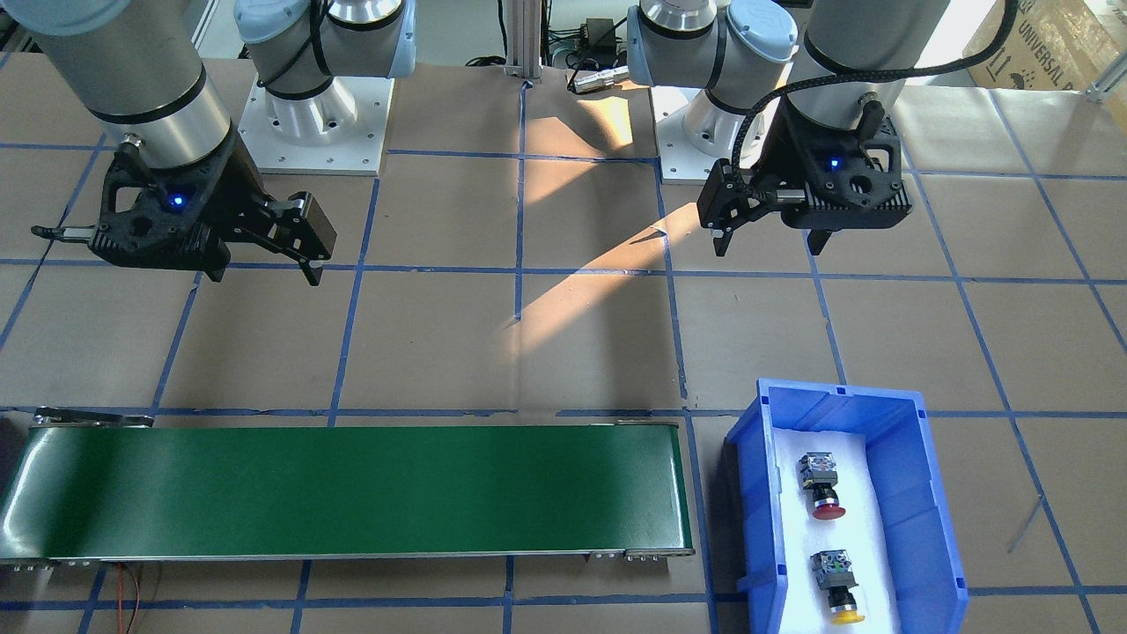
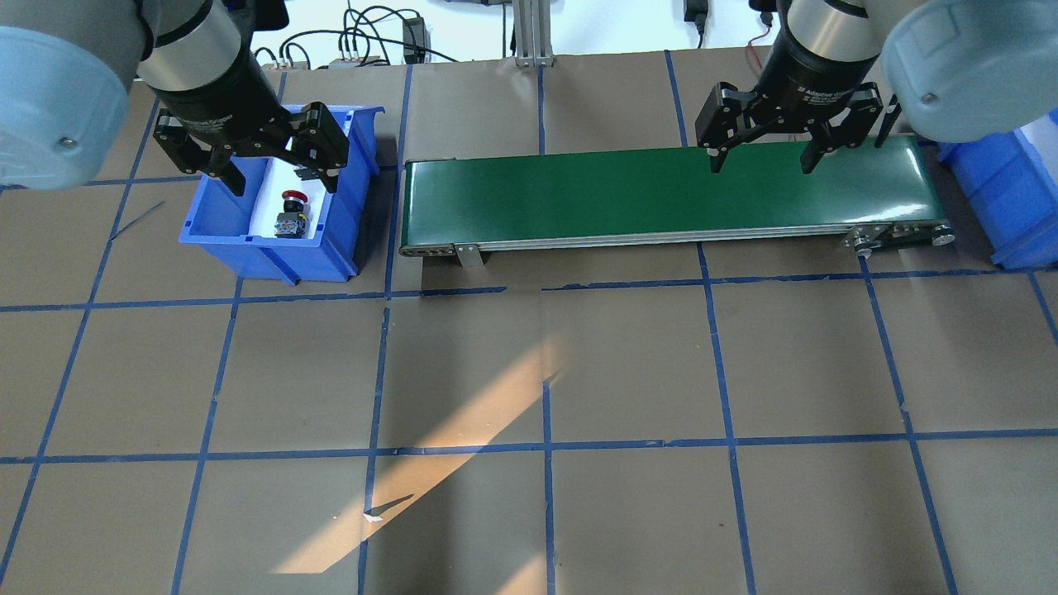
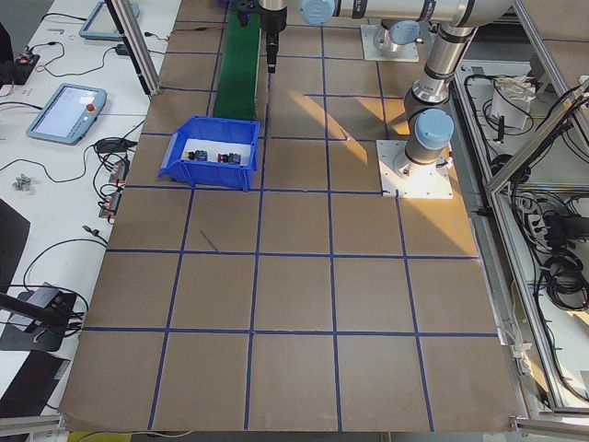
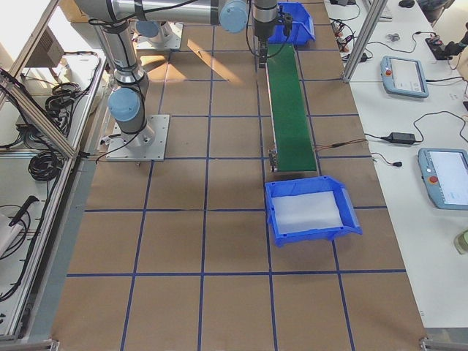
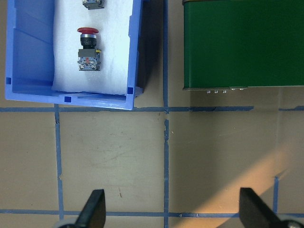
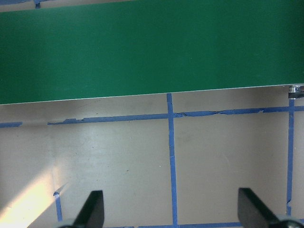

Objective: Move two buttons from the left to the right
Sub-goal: 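Lower the left gripper into the blue bin over the red-capped button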

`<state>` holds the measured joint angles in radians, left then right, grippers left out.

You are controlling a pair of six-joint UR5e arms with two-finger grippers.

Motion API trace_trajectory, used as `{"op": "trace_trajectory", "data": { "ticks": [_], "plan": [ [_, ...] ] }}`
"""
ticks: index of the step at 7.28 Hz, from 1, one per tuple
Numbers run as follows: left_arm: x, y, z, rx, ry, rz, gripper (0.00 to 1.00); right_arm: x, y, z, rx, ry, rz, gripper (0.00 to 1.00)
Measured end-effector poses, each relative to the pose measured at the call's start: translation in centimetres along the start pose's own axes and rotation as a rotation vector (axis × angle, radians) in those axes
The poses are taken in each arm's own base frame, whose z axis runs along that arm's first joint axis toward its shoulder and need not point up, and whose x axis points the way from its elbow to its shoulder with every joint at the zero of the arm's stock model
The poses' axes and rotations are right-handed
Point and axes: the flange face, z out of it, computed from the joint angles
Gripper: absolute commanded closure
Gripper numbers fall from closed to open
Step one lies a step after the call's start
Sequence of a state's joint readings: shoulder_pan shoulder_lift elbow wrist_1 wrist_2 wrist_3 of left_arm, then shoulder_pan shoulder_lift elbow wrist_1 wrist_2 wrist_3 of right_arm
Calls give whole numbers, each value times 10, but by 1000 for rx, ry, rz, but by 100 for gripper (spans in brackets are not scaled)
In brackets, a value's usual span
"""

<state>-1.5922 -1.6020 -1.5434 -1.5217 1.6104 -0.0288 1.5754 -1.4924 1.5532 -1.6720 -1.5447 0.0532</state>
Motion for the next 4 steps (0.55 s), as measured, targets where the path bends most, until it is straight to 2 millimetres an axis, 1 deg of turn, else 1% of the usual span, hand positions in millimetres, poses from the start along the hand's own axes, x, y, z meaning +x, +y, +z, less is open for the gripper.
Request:
{"op": "trace_trajectory", "data": {
  "ticks": [4],
  "plan": [
    [0, -1, -3, 7, 0, 0, 0, 0, -2, -1, 3, 0, 0, 0]
  ]
}}
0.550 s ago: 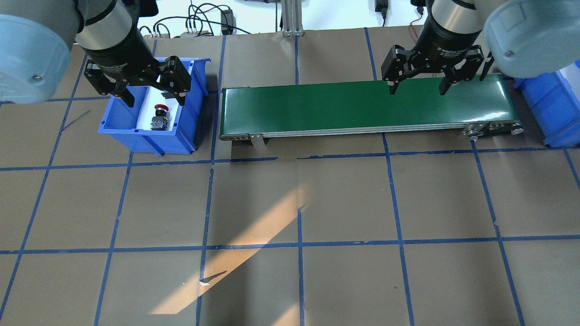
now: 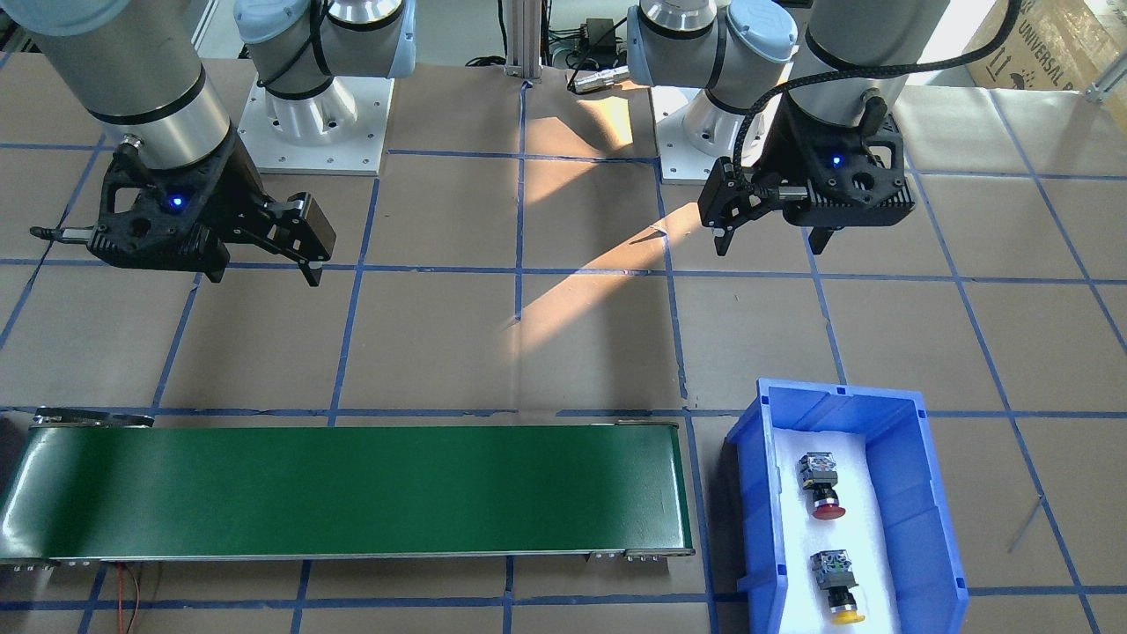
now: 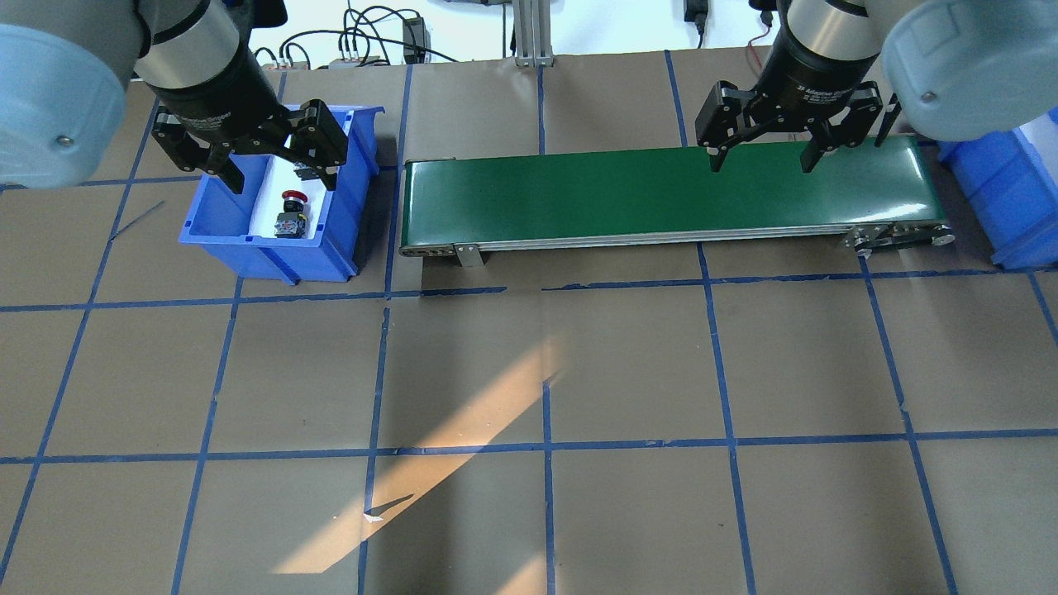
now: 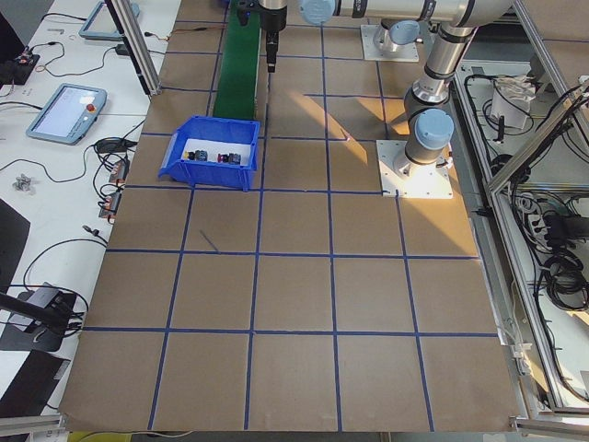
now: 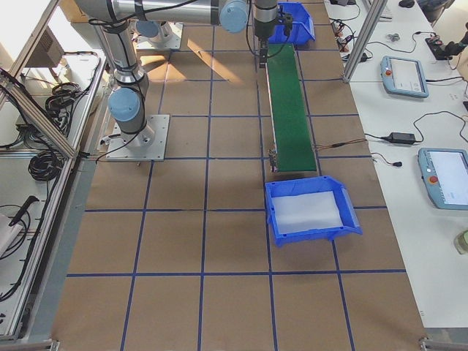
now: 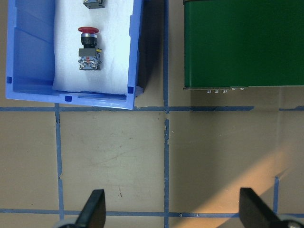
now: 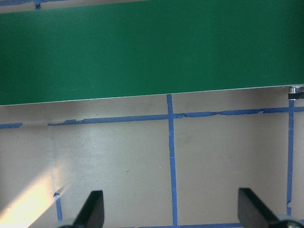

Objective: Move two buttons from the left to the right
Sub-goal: 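Lower the left gripper into the blue bin over the red-capped button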

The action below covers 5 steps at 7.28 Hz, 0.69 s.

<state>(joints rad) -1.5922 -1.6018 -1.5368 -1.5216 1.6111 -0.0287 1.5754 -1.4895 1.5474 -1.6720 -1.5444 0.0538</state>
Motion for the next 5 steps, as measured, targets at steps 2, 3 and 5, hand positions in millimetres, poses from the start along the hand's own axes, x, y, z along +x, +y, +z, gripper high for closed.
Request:
{"op": "trace_trajectory", "data": {
  "ticks": [2, 3, 5],
  "plan": [
    [-3, -8, 3, -1, -3, 0, 0, 0, 1, 0, -1, 0, -1, 0],
    [-11, -23, 7, 0, -5, 5, 0, 0, 2, 1, -4, 0, -3, 0],
    [-47, -82, 36, -32, -4, 20, 4, 0, 2, 3, -8, 1, -2, 0]
  ]
}}
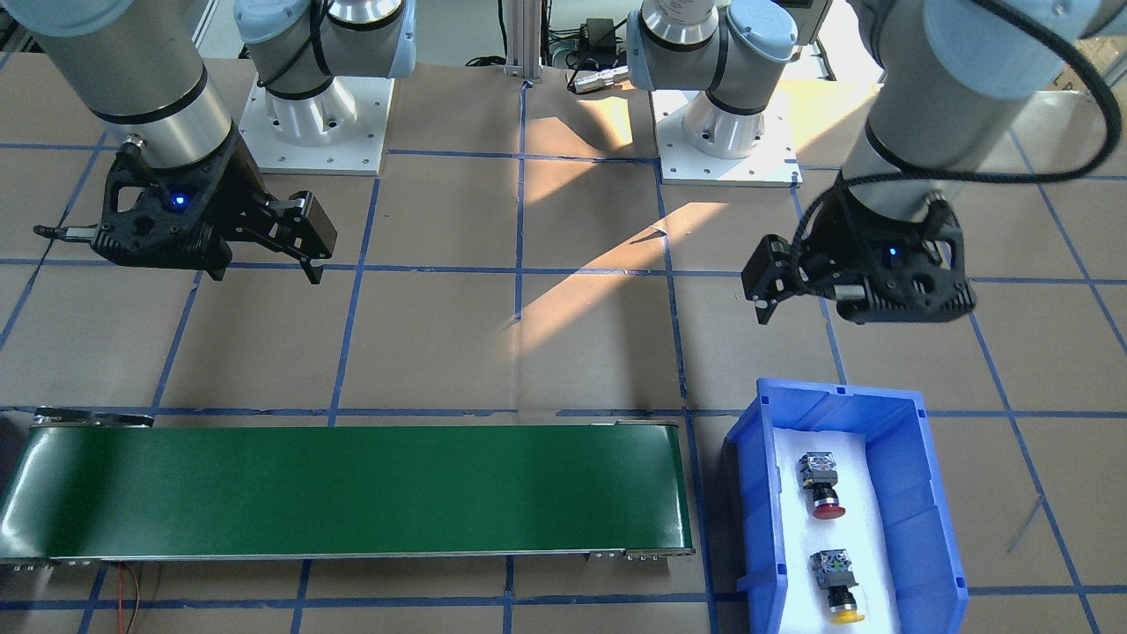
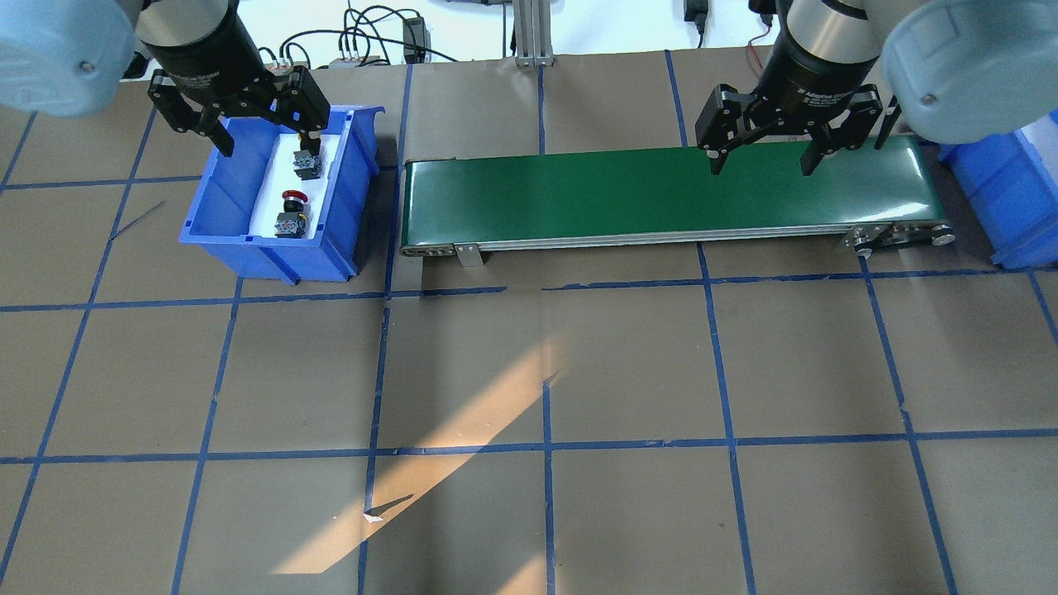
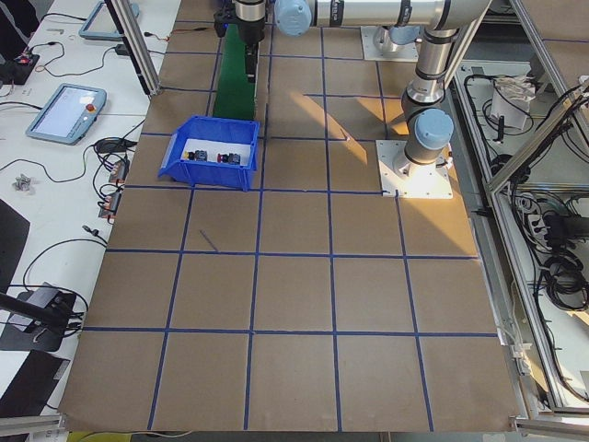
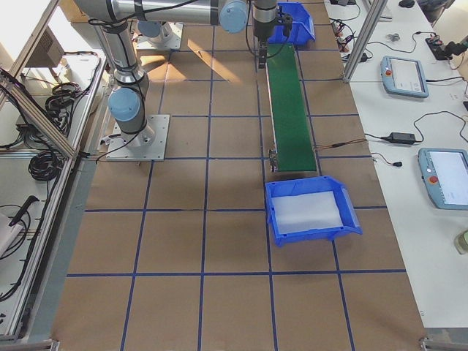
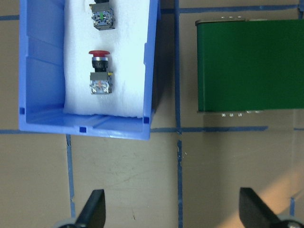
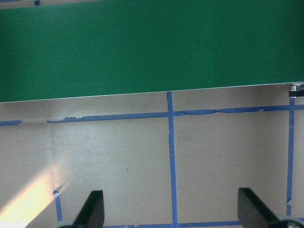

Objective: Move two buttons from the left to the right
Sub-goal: 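Lower the left gripper into the blue bin over the red-capped button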

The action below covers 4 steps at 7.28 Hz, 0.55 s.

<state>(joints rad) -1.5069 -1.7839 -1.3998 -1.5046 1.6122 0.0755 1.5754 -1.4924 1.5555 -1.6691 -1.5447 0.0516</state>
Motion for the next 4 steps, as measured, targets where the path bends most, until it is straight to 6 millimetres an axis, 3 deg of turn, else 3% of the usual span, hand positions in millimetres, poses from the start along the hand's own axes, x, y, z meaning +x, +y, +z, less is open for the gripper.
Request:
{"op": "trace_trajectory", "data": {
  "ticks": [2, 4],
  "plan": [
    [-52, -44, 55, -62, 15, 27, 3, 0, 0, 1, -2, 0, 1, 0],
    [-75, -67, 105, -56, 17, 70, 2, 0, 0, 1, -3, 0, 1, 0]
  ]
}}
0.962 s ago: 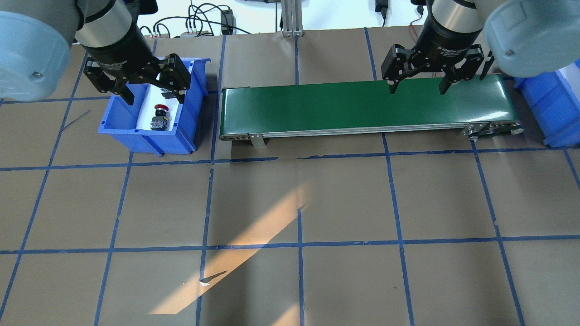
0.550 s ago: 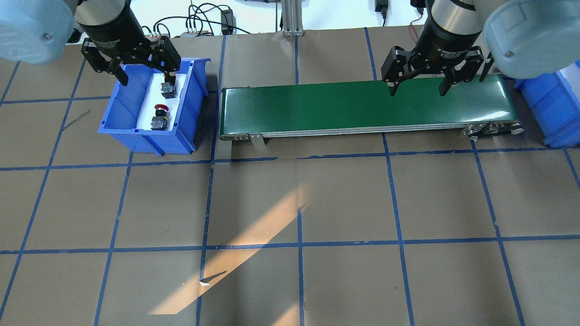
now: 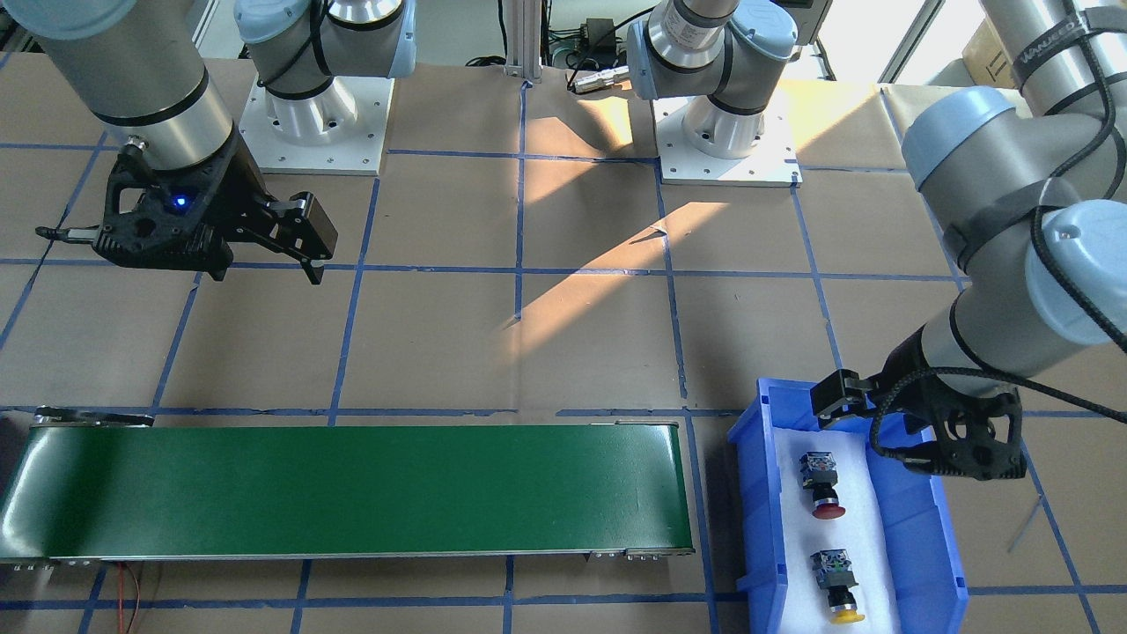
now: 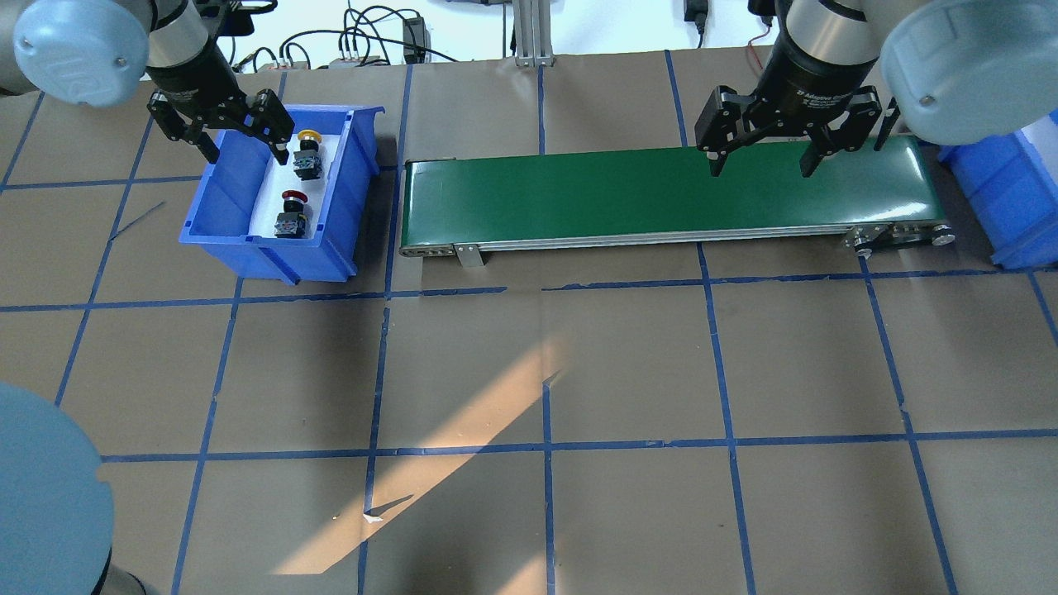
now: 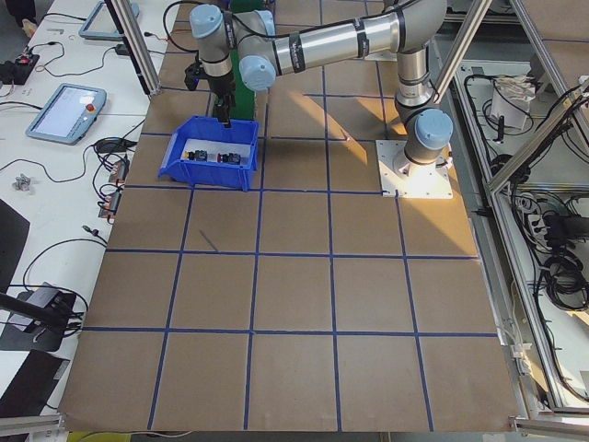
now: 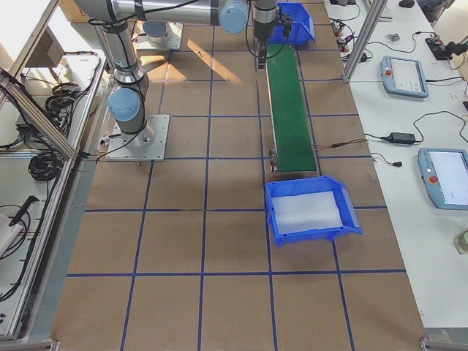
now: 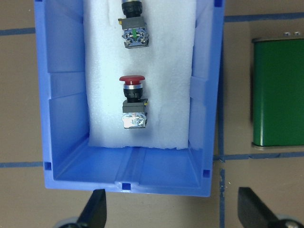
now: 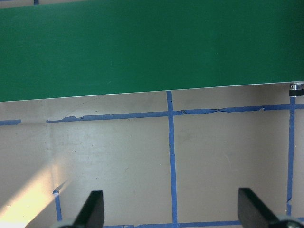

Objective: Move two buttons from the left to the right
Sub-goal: 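Lower the left gripper into the blue bin over the red-capped button, then grasp the red-capped button with the left gripper and lift it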

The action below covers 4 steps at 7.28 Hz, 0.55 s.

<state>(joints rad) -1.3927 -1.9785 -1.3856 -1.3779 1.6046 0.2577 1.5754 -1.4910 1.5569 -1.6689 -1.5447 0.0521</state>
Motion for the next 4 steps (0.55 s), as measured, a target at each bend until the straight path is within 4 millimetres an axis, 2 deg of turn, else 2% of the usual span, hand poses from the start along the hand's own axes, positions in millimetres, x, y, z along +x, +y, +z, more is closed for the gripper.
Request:
{"op": "trace_trajectory", "data": {
  "ticks": [2, 4],
  "plan": [
    [-6, -16, 45, 7, 1, 23, 3, 0, 0, 0, 0, 0, 0, 0],
    [-10, -25, 76, -10, 5, 38, 7, 0, 0, 0, 0, 0, -1, 0]
  ]
}}
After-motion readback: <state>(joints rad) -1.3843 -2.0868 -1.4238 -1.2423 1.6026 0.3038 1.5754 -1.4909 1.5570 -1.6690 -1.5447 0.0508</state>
